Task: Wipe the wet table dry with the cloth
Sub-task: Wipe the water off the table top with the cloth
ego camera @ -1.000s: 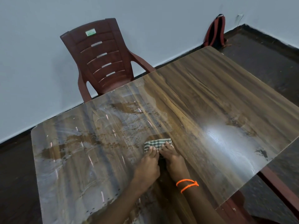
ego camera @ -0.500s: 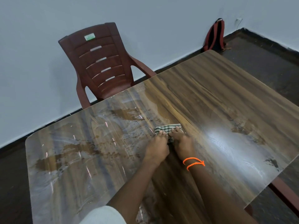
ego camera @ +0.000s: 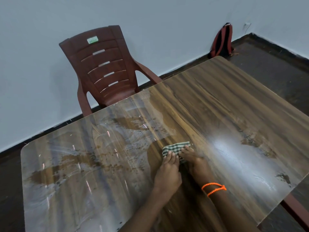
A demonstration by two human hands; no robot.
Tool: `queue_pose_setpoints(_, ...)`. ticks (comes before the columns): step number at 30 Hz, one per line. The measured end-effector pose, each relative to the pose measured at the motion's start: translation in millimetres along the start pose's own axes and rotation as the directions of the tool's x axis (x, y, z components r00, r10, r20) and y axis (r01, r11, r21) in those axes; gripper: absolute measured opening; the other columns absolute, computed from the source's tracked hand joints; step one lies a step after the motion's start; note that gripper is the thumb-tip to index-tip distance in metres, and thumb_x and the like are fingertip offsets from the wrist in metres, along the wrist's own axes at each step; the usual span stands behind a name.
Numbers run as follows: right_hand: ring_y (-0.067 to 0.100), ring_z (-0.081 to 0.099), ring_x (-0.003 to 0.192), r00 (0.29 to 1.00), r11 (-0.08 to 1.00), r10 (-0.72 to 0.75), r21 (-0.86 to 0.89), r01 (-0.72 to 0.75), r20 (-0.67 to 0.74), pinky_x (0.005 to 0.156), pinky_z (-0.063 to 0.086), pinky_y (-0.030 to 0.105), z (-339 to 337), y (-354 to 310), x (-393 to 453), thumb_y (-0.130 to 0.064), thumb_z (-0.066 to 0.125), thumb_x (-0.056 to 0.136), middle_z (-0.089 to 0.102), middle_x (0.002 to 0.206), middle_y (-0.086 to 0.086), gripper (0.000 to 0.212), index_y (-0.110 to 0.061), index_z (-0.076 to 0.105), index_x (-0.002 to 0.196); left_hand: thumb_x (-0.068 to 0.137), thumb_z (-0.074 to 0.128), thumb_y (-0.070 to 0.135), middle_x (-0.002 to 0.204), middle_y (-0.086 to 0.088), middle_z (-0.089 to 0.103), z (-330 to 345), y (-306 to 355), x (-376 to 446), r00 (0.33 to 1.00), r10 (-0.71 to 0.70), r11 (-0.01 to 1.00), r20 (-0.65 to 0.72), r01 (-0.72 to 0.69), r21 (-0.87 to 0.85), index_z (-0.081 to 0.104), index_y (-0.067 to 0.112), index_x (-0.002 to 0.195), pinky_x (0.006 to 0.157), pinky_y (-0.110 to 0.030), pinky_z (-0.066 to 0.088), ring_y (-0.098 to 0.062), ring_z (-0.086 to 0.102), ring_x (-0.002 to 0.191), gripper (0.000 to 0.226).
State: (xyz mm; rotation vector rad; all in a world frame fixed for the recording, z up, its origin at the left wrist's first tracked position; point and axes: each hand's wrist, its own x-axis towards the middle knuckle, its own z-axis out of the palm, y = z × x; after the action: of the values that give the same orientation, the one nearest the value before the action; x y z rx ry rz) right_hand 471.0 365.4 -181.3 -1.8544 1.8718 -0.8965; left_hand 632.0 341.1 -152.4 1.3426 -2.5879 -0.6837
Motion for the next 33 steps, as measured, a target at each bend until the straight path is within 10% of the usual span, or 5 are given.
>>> queue_pose_setpoints(7, 0.011, 0.049, 0.126, 0.983, 0.987, 0.160, 0.010, -0.160, -0.088, 0.108, 0.038, 0.030, 13.7, -1.4, 77.4, 0.001, 0.058, 0.077, 0.066, 0.121, 0.004, 0.036, -0.013, 0.073, 0.107, 0.084, 0.051, 0.013, 0.150, -0.008, 0.042, -24.2, -31.3, 73.1, 1.000, -0.021, 0.997, -0.019, 0.022, 0.068, 0.044, 0.005, 0.142, 0.116, -0.030, 0.026, -0.018, 0.025, 0.145, 0.059)
queue_pose_setpoints(16, 0.008, 0.042, 0.130, 0.999, 0.999, 0.001, 0.050, -0.004, 0.054, 0.108, 0.037, 0.030, 44.0, -33.6, 66.3, 0.003, 0.065, 0.079, 0.059, 0.132, 0.003, 0.042, -0.018, 0.069, 0.116, 0.079, 0.049, 0.019, 0.141, -0.012, 0.051, -31.2, -68.3, 27.7, 0.981, -0.193, 0.981, -0.013, 0.193, -0.001, 0.055, 0.009, 0.132, 0.107, -0.034, 0.042, -0.023, 0.048, 0.129, 0.054)
queue_pose_setpoints(21, 0.012, 0.047, 0.130, 0.998, 0.997, -0.033, 0.072, 0.030, 0.046, 0.109, 0.038, 0.038, 23.8, -8.6, 42.2, -0.007, 0.062, 0.084, 0.063, 0.126, 0.000, 0.032, -0.015, 0.070, 0.114, 0.085, 0.049, 0.023, 0.152, -0.010, 0.038, -19.2, -36.2, 16.2, 0.996, -0.092, 0.994, -0.009, 0.091, -0.053, 0.040, 0.005, 0.145, 0.117, -0.025, 0.015, -0.019, 0.022, 0.146, 0.063)
queue_pose_setpoints(33, 0.009, 0.048, 0.127, 0.995, 0.995, 0.099, 0.023, -0.099, 0.011, 0.110, 0.035, 0.029, 51.6, -10.3, 153.2, 0.004, 0.055, 0.080, 0.064, 0.124, 0.003, 0.041, -0.019, 0.072, 0.109, 0.081, 0.045, 0.015, 0.144, -0.014, 0.049, -39.4, -95.3, 105.1, 0.989, -0.126, 0.992, -0.080, 0.124, -0.026, 0.053, 0.003, 0.135, 0.116, -0.034, 0.030, -0.023, 0.036, 0.140, 0.056)
